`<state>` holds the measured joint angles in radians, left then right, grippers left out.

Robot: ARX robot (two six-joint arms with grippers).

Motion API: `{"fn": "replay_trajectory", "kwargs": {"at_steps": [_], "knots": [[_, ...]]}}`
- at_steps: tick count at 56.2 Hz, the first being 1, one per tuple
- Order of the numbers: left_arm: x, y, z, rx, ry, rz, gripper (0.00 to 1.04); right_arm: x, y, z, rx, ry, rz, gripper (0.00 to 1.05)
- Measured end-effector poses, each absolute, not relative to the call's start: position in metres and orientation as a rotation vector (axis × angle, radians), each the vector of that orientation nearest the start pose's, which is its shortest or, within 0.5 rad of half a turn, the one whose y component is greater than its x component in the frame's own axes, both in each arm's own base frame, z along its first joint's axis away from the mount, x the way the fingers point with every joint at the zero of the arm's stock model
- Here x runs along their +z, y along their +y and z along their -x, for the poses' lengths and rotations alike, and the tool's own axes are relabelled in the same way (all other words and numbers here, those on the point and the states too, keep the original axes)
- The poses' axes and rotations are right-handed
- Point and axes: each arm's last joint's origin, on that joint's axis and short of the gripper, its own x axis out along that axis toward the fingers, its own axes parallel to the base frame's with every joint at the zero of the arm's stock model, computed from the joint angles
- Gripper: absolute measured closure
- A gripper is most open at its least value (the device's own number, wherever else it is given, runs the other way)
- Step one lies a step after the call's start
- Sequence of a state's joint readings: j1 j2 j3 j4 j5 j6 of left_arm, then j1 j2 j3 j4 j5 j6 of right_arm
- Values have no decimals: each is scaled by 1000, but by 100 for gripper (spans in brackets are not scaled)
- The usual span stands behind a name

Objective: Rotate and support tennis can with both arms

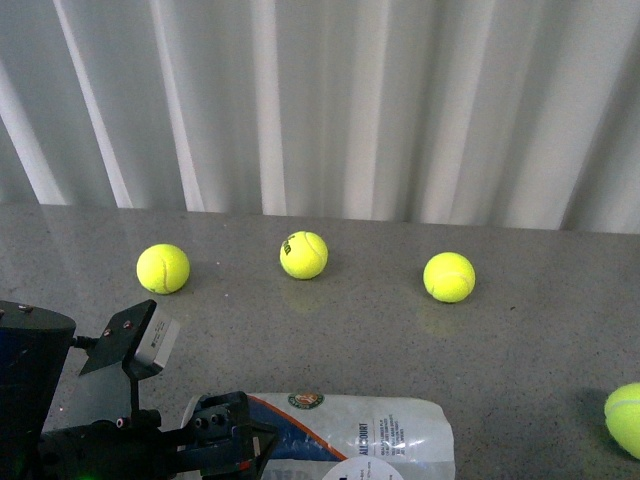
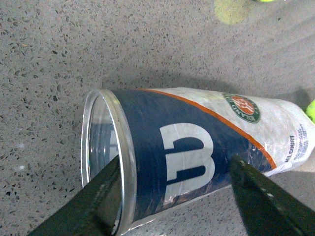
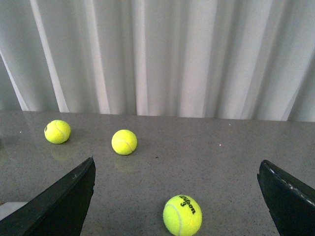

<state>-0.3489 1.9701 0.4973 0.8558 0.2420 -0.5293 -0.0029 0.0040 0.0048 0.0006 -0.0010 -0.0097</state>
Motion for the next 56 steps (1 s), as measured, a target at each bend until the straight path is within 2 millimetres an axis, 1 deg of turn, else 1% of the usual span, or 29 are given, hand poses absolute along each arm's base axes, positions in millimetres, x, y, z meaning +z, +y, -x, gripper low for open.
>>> {"fn": "replay_trajectory", "kwargs": {"at_steps": [2,3,5,6,11,18,21,23,29,33,34,38,41,42,44,45,46,47,50,51,54,56], "knots": [[54,-104,-265,-388,760,478,49,165,0,-98,-2,-1,10,7],[54,-104,-265,-387,760,484,51,165,0,-98,-2,-1,10,7],[54,-104,-265,-382,759,500,58,165,0,-98,-2,-1,10,7],[54,-104,-265,-382,759,503,59,165,0,-98,-2,-1,10,7],[56,-104,-266,-379,760,542,75,165,0,-98,-2,-1,10,7],[65,-105,-266,-411,756,607,92,165,0,-98,-2,-1,10,7],[71,-105,-267,-430,752,637,98,165,0,-98,-2,-1,10,7],[74,-104,-267,-434,753,651,100,165,0,-98,-2,-1,10,7],[85,-103,-267,-448,756,666,101,165,0,-98,-2,-1,10,7],[99,-102,-268,-483,768,654,101,165,0,-98,-2,-1,10,7],[104,-101,-268,-498,773,648,101,165,0,-98,-2,-1,10,7],[142,-100,-271,-613,765,588,101,165,0,-98,-2,-1,10,7],[172,-101,-274,-689,741,507,101,165,0,-98,-2,-1,10,7],[178,-101,-274,-700,740,502,101,165,0,-98,-2,-1,10,7],[200,-102,-276,-753,716,432,101,165,0,-98,-2,-1,10,7],[206,-102,-277,-763,711,415,101,165,0,-98,-2,-1,10,7],[217,-102,-278,-780,704,388,101,165,0,-98,-2,-1,10,7],[233,-103,-280,-799,690,331,101,165,0,-98,-2,-1,10,7],[262,-106,-284,-830,674,203,101,165,0,-98,-2,-1,10,7],[266,-106,-284,-837,667,169,101,165,0,-98,-2,-1,10,7],[287,-109,-288,-837,673,30,101,165,0,-98,-2,-1,10,7],[296,-110,-291,-836,676,-54,101,165,0,-98,-2,-1,10,7]]}}
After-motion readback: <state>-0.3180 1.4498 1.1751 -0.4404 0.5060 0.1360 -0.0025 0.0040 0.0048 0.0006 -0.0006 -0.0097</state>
